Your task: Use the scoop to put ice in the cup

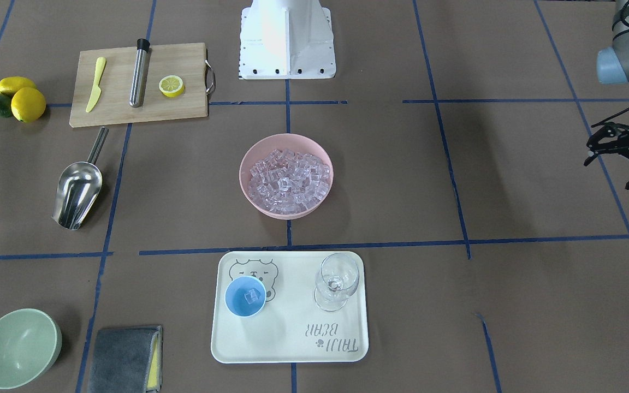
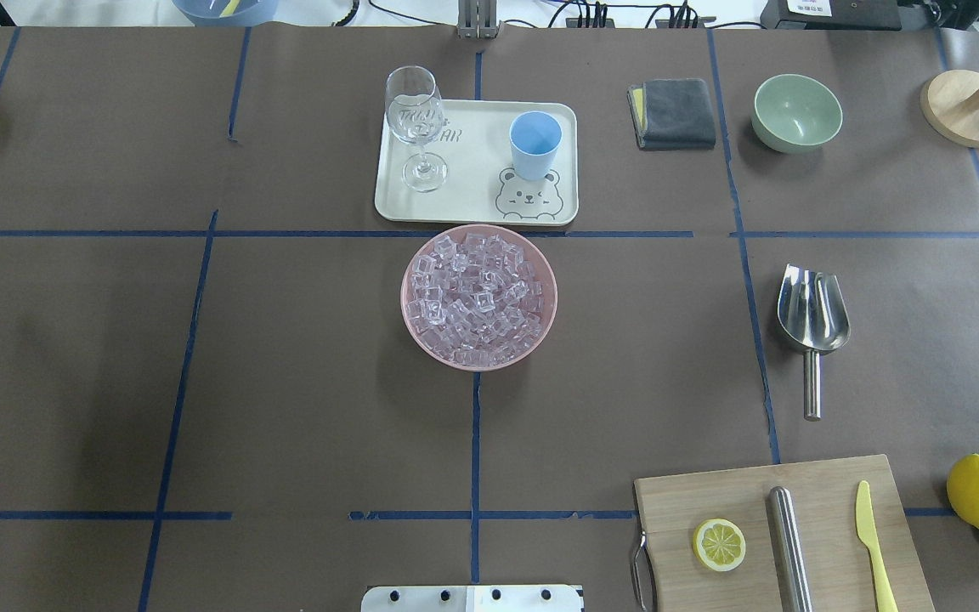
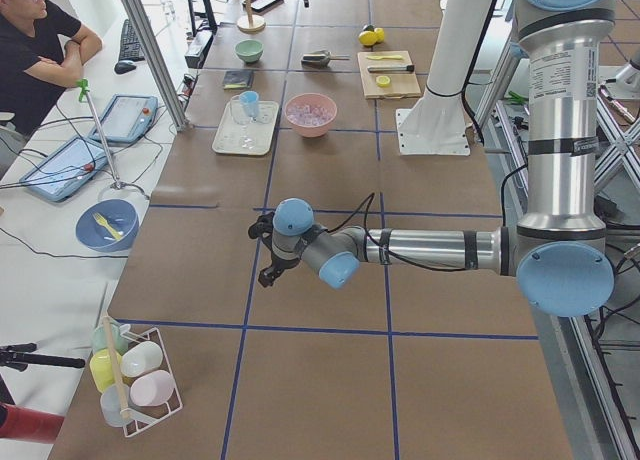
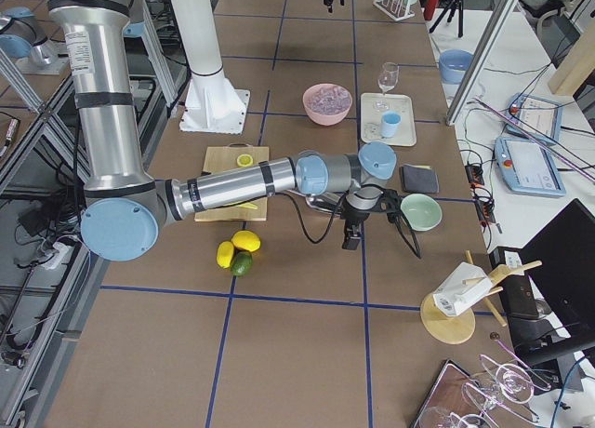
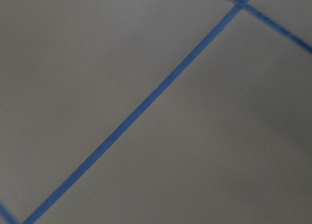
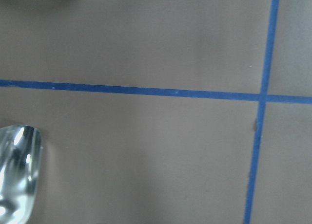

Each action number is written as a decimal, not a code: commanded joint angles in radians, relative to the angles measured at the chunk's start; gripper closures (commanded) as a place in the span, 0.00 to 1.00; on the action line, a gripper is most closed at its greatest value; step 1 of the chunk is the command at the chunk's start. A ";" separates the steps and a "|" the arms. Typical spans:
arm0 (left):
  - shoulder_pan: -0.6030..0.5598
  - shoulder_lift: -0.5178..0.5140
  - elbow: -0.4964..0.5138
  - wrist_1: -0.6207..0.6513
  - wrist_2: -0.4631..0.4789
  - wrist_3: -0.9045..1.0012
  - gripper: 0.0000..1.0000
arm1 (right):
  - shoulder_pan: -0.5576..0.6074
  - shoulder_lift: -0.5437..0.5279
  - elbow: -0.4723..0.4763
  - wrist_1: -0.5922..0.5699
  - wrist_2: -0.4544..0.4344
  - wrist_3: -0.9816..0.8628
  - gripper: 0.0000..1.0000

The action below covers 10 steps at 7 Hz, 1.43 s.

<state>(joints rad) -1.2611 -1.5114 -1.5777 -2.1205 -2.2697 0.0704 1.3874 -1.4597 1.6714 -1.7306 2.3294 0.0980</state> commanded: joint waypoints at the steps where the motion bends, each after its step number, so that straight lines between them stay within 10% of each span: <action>1: -0.204 -0.198 -0.028 0.610 0.003 0.000 0.00 | 0.094 -0.001 -0.061 0.000 -0.036 -0.157 0.00; 4: -0.316 -0.243 -0.077 0.891 -0.037 0.019 0.00 | 0.107 -0.007 -0.099 0.015 -0.038 -0.167 0.00; 10: -0.314 -0.210 -0.067 0.783 -0.086 0.022 0.00 | 0.107 0.004 -0.050 0.016 -0.027 -0.159 0.00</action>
<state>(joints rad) -1.5757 -1.7367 -1.6488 -1.3004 -2.3551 0.0906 1.4941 -1.4539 1.6175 -1.7150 2.3017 -0.0602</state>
